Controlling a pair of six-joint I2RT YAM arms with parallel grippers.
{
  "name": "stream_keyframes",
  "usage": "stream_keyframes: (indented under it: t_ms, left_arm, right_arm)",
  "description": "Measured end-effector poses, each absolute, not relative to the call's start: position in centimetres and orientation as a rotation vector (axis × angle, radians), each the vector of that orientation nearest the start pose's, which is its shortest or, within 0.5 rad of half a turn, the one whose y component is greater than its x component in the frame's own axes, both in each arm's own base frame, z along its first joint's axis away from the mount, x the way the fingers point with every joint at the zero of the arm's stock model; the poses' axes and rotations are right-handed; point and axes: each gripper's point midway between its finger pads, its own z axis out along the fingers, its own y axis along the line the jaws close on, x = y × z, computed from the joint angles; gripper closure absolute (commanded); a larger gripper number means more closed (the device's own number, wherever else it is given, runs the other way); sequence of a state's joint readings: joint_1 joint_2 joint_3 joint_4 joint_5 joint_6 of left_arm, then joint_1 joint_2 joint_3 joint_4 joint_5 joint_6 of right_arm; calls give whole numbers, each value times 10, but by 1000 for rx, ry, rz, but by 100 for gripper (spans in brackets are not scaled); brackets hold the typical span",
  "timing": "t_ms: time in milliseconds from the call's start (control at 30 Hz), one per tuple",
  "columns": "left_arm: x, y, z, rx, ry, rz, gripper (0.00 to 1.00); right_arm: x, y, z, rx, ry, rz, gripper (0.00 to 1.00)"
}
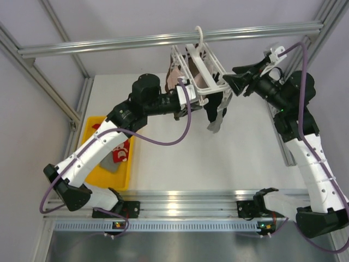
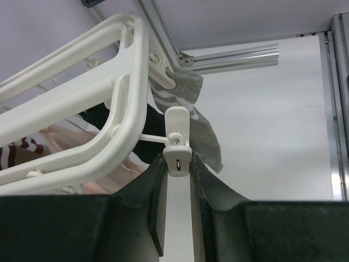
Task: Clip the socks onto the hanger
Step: Open the clamp at the hanger.
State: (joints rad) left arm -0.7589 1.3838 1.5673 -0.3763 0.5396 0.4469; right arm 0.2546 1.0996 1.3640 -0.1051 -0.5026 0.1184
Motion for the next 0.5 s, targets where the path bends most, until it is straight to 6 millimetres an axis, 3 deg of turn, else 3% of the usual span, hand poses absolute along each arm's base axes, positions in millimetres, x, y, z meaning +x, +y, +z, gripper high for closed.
stream_keyframes:
  t_ms: [233, 333, 500]
  left_arm:
    - [257, -345, 393, 1294, 1255, -669, 100]
    - [258, -343, 389, 1275, 1299, -671, 100]
    - [257, -344, 387, 1253, 1330, -669, 100]
  right_arm:
    - [277, 172, 478, -487, 1334, 747, 53]
    - [259, 179, 464, -493, 1354, 848, 52]
    - [252, 194, 437, -461, 1436, 989, 48]
